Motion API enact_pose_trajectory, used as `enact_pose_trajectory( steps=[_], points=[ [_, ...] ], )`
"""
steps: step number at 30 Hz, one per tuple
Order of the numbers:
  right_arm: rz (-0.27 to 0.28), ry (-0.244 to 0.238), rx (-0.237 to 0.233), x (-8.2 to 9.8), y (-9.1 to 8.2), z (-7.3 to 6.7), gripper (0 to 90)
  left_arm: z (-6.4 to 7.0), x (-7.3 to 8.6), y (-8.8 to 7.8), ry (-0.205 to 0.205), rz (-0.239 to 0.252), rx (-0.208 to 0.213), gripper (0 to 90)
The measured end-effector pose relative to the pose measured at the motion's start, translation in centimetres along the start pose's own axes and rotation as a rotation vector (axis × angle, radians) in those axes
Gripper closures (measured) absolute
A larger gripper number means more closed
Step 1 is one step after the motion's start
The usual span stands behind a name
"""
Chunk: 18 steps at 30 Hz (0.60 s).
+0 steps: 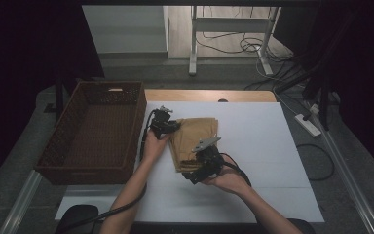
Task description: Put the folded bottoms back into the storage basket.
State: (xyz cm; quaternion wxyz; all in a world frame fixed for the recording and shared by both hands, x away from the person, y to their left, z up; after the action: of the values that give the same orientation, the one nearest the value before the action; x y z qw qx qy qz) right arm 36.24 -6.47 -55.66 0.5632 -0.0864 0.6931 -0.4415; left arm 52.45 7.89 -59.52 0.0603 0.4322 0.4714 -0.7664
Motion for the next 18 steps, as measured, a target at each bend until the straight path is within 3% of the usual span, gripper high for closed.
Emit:
enact_pose_trajectory(
  steps=[9,18],
  points=[
    [-0.025,-0.045,-0.019,-1.4,3.2,-1.0,3.2,0.0,0.0,0.0,0.000,0.000,0.000,70.5],
    [-0.066,-0.101,0.014,-1.3,5.6,-1.1,4.0,0.0,0.0,0.0,0.002,0.000,-0.002,70.5]
  ],
)
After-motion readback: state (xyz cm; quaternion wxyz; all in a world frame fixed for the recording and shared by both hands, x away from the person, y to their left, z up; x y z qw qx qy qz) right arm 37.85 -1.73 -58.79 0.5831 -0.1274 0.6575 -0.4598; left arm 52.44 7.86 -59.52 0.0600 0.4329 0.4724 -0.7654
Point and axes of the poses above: each handheld gripper's, and its own axes: y roughly forward along the jaws, x roughly out of its underside, z roughly to its right, the point moved 6 cm from there along y, roughly forward along the jaws, and after that the axes turned 4 degrees about x, right-handed, at the moved point
